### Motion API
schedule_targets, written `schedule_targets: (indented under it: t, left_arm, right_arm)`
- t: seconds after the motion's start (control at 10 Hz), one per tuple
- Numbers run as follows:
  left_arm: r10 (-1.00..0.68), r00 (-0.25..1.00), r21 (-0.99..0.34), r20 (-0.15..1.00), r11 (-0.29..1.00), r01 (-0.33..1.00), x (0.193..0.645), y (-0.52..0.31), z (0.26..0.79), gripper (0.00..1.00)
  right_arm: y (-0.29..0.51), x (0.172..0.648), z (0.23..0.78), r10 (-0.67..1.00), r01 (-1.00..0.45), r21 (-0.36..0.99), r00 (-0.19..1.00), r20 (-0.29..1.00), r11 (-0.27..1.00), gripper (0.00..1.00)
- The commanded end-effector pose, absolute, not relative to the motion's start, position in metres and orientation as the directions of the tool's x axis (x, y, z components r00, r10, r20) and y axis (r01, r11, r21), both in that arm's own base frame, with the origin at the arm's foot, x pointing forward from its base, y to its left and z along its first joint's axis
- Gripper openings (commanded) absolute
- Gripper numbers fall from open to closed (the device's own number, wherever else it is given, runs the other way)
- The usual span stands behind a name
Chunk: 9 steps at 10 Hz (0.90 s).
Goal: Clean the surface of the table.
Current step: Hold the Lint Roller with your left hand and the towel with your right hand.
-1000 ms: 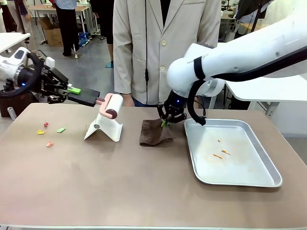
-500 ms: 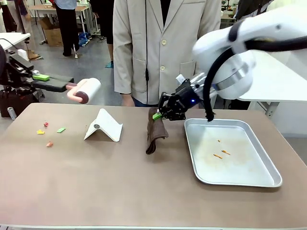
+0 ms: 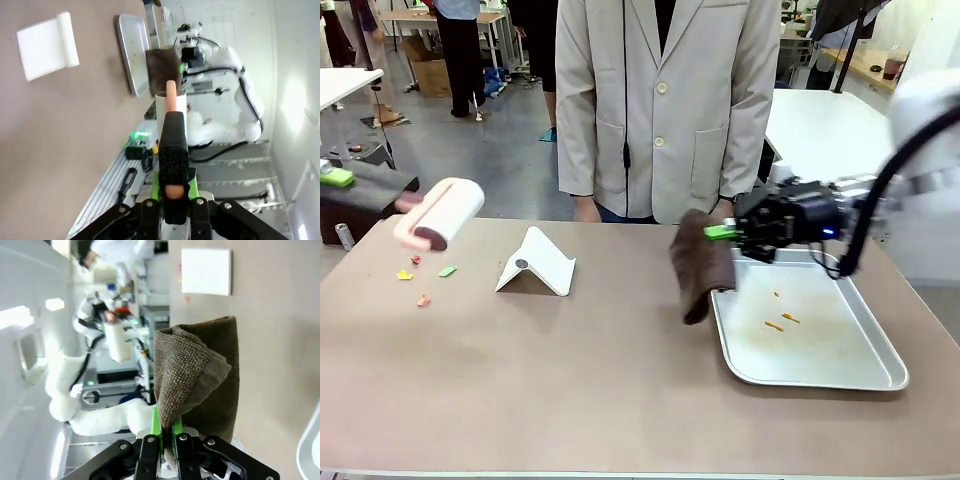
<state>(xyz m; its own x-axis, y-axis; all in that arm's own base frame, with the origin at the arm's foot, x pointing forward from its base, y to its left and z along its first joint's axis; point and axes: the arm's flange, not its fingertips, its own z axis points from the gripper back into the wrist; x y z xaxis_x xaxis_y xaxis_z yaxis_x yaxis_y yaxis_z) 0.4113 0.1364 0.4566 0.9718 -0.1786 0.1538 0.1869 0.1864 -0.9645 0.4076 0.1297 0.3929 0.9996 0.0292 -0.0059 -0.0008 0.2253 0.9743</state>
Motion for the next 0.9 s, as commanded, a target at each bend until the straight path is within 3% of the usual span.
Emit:
schedule_targets:
  t: [0.0,0.3,0.8]
  left_arm:
    - [-0.227,0.94,-0.935,0.255,0.19,0.3,0.368,0.111,0.452,0.17]
    - [-0.231,0.947,-0.951,0.223,0.162,0.263,0.355,0.114,0.453,0.17]
    - [-0.114,0.978,-0.968,0.177,0.158,0.194,0.352,0.108,0.444,0.17]
  right_arm:
    - [0.078,0.384,0.393,-0.035,-0.055,0.992,0.998,0.059,0.111,0.0]
    - [0.006,0.362,0.403,0.023,0.014,0.999,1.0,-0.015,0.039,0.0]
    - [-0.064,0.348,0.412,-0.033,0.094,0.995,0.995,-0.094,0.015,0.0]
